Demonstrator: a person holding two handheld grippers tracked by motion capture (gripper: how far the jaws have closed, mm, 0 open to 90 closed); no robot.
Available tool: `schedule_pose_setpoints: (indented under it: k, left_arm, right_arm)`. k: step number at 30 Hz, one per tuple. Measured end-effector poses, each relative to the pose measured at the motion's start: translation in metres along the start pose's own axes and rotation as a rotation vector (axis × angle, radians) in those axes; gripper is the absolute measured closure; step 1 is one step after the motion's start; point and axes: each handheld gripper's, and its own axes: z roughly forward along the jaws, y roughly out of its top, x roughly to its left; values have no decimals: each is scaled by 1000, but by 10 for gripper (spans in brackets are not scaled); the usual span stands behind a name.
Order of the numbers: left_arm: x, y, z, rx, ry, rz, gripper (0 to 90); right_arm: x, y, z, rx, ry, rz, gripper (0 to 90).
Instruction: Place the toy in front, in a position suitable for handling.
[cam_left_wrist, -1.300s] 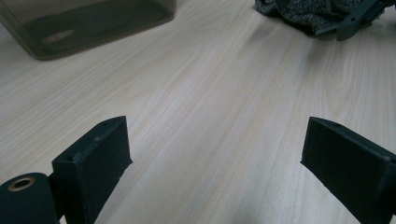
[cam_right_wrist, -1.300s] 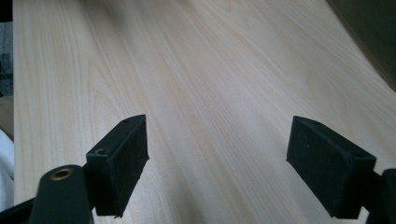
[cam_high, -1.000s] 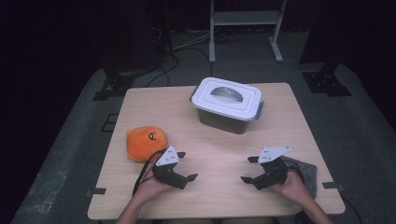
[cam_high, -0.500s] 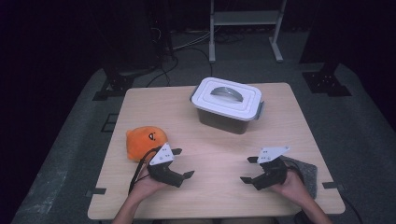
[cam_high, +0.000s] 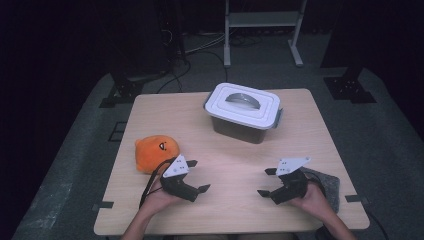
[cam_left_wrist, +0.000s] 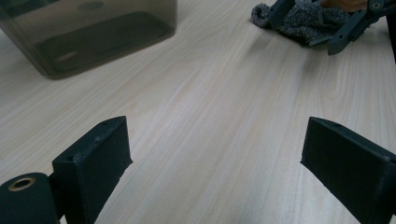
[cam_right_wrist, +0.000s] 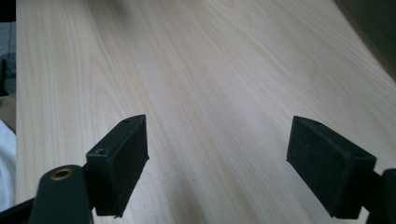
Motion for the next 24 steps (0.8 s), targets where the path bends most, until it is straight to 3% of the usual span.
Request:
schedule_pose_setpoints:
  k: [24]
  left_arm:
    - [-3,-2,2,12,-27,19,71]
  right_arm:
    - [3,1,-1,8,-7,-11,194]
